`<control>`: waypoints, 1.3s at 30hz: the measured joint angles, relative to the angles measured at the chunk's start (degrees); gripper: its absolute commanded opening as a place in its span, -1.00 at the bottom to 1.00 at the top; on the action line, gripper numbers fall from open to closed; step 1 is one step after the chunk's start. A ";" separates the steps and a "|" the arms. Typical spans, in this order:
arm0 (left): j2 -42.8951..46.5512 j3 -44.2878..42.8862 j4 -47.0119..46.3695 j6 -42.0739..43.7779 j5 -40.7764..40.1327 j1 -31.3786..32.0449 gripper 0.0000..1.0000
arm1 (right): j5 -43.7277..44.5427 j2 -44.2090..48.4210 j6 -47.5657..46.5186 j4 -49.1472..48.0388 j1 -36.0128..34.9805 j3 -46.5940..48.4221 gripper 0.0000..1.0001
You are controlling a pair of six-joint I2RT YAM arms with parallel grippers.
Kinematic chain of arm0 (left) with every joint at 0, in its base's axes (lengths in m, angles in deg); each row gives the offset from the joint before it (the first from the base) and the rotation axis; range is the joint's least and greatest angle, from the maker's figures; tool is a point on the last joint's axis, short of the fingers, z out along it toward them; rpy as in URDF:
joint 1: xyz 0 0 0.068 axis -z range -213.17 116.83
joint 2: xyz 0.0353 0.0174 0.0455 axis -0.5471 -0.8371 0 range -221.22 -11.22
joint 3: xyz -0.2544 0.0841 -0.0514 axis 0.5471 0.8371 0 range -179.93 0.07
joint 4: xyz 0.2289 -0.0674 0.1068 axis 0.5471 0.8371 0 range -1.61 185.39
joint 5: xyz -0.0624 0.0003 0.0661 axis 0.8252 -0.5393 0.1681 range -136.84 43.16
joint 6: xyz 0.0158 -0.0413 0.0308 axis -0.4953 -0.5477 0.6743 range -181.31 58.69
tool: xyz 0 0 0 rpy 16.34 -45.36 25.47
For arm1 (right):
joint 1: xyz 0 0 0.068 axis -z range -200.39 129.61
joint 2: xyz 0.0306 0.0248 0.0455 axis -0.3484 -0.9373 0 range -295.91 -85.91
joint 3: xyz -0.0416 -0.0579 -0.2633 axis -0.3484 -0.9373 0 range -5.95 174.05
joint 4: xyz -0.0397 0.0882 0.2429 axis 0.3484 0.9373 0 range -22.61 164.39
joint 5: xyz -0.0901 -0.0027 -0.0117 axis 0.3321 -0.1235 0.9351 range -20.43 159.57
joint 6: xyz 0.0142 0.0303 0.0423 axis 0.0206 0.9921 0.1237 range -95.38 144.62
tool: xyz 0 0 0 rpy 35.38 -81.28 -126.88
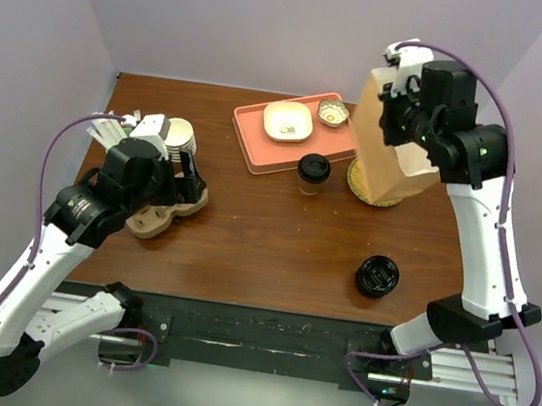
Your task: Pack the takeout coffee
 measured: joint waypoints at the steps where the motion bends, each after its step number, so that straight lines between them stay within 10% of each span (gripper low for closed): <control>1: 0.00 -0.44 0.61 -0.13 -1.09 0.00 0.79 | -1.46 0.35 -0.68 0.31 -1.22 -0.11 -1.00; 39: -10.47 0.92 12.72 -15.50 -17.64 -0.96 0.73 | -9.94 9.60 -21.86 -11.93 -37.88 -37.64 -0.92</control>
